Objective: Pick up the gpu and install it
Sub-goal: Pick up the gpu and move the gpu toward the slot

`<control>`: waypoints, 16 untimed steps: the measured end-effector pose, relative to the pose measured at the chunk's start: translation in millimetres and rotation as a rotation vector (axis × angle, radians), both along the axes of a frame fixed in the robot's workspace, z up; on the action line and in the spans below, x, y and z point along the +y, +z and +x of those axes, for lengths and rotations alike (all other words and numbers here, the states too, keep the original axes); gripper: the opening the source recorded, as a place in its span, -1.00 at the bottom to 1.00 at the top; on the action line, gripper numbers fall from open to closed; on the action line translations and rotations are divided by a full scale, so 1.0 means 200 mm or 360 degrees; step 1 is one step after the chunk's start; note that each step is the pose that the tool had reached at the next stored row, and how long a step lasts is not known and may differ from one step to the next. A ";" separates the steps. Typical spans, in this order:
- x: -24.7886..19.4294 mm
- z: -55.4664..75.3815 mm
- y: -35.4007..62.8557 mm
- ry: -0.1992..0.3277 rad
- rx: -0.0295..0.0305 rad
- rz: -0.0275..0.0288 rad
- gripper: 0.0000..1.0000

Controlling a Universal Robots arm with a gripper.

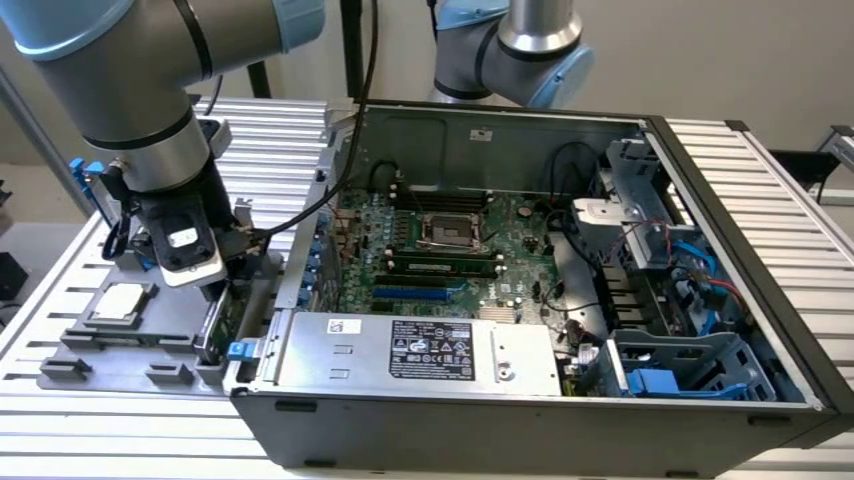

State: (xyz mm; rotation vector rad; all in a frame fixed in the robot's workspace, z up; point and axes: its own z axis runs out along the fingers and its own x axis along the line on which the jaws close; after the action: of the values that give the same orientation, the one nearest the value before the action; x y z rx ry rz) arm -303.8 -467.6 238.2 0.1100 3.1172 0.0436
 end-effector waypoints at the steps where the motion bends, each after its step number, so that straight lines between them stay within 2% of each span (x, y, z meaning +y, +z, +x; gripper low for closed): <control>1: 0.000 0.00 0.000 0.0000 -0.00002 -0.00001 -0.45; 7: 0.000 0.00 0.000 0.0005 -0.00001 0.00000 -0.47; 12: 0.000 0.00 0.000 0.0070 0.00010 0.00000 -0.47; 16: 0.000 0.00 0.000 0.0077 0.00013 0.00000 -0.47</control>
State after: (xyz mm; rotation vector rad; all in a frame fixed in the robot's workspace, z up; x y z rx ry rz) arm -304.3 -467.6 238.2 0.0348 3.1204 0.0444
